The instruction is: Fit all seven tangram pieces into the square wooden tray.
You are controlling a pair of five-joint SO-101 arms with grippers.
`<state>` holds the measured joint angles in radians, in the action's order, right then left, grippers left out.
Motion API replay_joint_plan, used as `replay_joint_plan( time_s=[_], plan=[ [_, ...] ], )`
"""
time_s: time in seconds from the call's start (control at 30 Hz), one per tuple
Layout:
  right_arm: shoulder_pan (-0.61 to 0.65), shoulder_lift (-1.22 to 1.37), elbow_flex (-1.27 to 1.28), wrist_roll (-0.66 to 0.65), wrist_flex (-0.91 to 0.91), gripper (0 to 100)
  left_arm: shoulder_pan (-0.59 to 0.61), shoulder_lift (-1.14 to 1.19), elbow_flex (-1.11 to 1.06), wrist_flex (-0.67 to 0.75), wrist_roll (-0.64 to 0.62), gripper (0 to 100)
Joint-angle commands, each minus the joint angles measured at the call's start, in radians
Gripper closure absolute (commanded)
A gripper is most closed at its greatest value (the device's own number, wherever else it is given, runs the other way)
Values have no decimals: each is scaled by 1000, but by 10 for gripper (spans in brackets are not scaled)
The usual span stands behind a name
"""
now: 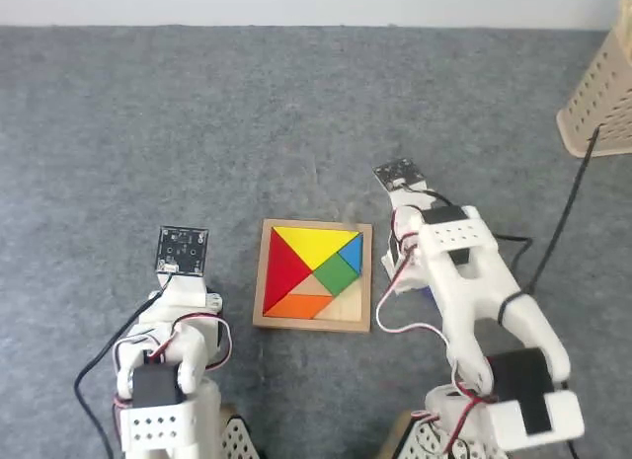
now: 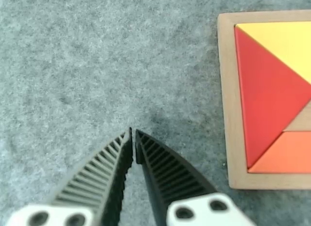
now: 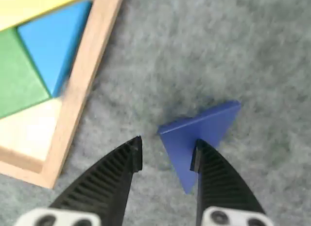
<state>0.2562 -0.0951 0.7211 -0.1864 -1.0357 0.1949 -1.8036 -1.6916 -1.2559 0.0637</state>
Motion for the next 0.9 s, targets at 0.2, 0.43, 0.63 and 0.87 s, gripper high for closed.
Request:
replay_joint_plan(
  time_s=[0.2,0.43,0.63,0.87],
  plan=[
    [-154,50,-40,11,27,825,0,-20,7,-8,5,988],
    [-191,58,-38,9,18,798,0,-20,7,-8,5,988],
    [-234,59,-34,9,18,777,0,-20,7,-8,5,988],
    [-272,61,-32,9,18,789,0,-20,7,-8,5,988]
  ],
)
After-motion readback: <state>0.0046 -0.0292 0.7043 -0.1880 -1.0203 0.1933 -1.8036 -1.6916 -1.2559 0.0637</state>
